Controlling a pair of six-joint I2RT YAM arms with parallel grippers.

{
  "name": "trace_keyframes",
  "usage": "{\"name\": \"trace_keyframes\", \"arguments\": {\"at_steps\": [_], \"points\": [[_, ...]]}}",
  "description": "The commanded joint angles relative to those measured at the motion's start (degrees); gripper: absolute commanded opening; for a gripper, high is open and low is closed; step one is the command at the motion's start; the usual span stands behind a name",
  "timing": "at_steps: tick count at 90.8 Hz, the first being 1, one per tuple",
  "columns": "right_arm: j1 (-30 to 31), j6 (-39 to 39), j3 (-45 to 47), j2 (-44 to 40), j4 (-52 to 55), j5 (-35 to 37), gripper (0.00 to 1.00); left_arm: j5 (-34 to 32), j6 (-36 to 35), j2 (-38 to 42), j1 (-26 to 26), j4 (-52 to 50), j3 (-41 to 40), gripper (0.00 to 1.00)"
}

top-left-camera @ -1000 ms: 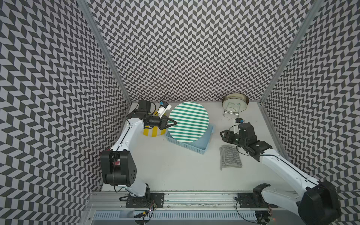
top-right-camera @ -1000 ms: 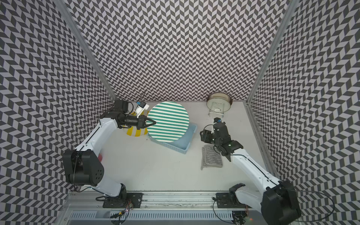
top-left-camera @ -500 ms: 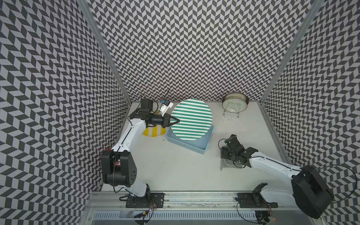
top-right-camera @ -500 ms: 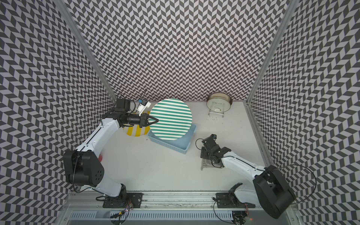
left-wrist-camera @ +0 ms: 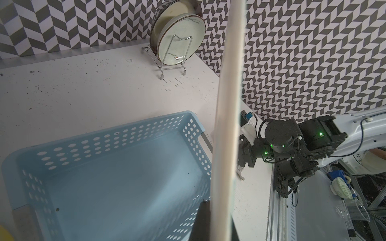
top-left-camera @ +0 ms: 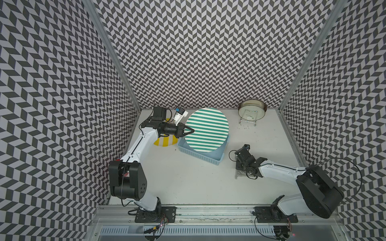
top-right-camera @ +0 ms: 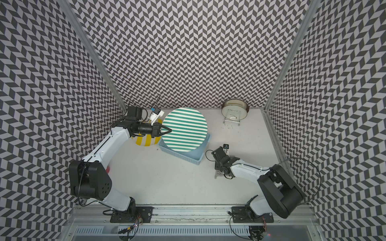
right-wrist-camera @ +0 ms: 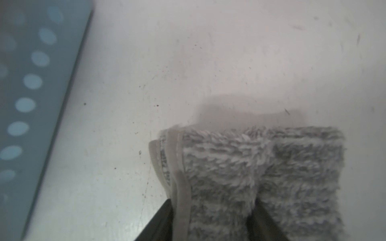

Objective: Wipe the wet plate dry
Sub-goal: Pick up the towel at the center of the board, then wipe the plate with towel.

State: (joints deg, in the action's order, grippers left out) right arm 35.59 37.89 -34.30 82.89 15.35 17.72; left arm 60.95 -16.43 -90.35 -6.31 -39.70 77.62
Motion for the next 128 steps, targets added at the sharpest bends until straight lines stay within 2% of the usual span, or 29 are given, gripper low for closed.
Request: {"name": "trace_keyframes", "arguments": {"at_steps": [1,6,11,18,38,54,65,74,87,95,114,128], "points": [[0.78,1.25,2.40,2.50,2.14,-3.89,0.32,1.42,-0.24,0.24,-0.16,1.97,0.11,0.00],[0.79,1.09,2.25,-0.01,2.09,-3.14,0.12,0.93,-0.06,0.24,-0.15,2.35,-0.16,0.00],[0.79,0.41,2.14,-4.16,1.77,-2.52,0.00,0.45,0.41,0.32,-0.19,2.97,-0.67,0.00],[0.63,-1.44,2.14,-11.72,0.58,-2.59,0.00,0.41,1.28,0.61,-0.17,4.11,-1.40,0.00],[-0.06,-11.18,-0.79,-31.68,-5.75,-9.05,0.00,-5.42,7.22,2.12,-0.19,10.50,-4.03,0.00],[-0.12,-18.63,-6.35,-36.90,-12.44,-18.87,0.00,-5.02,11.75,3.14,-0.22,13.63,-5.24,0.00],[0.06,-21.03,-13.11,-32.51,-16.64,-28.59,0.00,-0.54,11.15,2.58,-0.36,12.80,-5.11,0.00],[2.73,-22.88,-20.16,-25.05,-18.12,-30.79,0.00,4.93,9.65,1.95,-0.62,11.31,-5.04,0.00],[11.08,-28.88,-32.69,-12.10,-15.49,-21.73,0.00,7.41,8.13,1.80,-1.43,9.31,-4.84,0.00],[14.00,-29.95,-39.60,-4.09,-14.49,-17.89,0.00,7.28,7.90,2.22,-1.91,9.14,-4.82,0.00],[17.50,-30.98,-51.69,11.55,-14.48,-10.68,0.00,7.21,7.28,3.12,-2.83,8.59,-4.46,0.00],[17.26,-25.65,-52.53,16.26,-15.38,-0.45,0.00,7.18,6.21,4.38,-3.01,7.71,-4.30,0.00]]}}
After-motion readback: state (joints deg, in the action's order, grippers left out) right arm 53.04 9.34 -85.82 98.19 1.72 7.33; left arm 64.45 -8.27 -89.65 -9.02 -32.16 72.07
